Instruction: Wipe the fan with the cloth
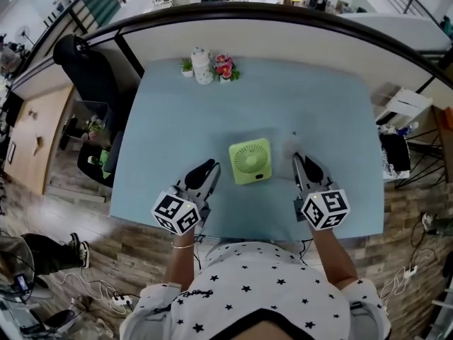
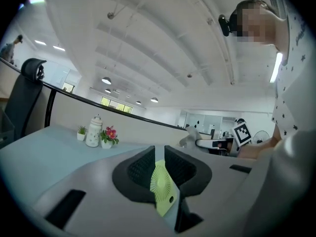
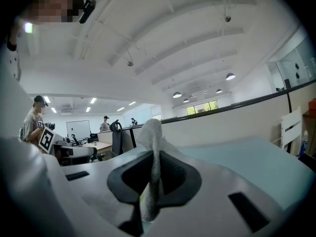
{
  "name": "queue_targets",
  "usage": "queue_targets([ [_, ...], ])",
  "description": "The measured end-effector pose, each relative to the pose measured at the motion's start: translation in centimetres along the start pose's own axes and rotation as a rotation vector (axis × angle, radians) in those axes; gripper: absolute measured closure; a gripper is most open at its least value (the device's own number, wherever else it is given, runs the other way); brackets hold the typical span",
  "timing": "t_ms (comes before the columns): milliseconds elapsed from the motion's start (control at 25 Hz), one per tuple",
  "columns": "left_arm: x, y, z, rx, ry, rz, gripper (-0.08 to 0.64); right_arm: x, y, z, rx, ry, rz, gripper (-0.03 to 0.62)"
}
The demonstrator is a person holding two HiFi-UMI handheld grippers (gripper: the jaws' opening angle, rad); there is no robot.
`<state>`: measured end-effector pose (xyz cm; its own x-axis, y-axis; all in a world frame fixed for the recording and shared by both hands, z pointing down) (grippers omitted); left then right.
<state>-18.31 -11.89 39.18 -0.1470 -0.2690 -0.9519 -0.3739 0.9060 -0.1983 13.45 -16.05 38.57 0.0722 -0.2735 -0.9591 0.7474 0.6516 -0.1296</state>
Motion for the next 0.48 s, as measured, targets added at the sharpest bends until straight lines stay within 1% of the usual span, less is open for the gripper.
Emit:
queue_targets([
  [80,0.7,0.4,0.5,0.023,-0.013,0.011,0.499,0.7,0.2,-0.5,0.020,0.008,0.022,0.569],
  [240,2.0,0.8,1.3,0.059,-0.052,0.030,0.517,1.9,0.5,-1.2,0.052,0.023,0.053,0.569],
  [480,2.3,0.5,2.0,0.052,-0.073,0.033,0.517,2.3,0.2,-1.6,0.075,0.032,0.063,0.569],
])
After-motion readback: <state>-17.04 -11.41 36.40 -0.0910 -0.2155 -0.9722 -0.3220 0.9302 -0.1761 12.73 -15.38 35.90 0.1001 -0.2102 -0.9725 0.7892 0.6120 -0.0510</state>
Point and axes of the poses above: the fingertips, and each gripper's own axes: y backward along the fingers, z to its right, x out of its top, the point moved 9 cm from there along y, backward along the fingers, and after that the axes turned 15 degrees about x, right-handed, at the moved point
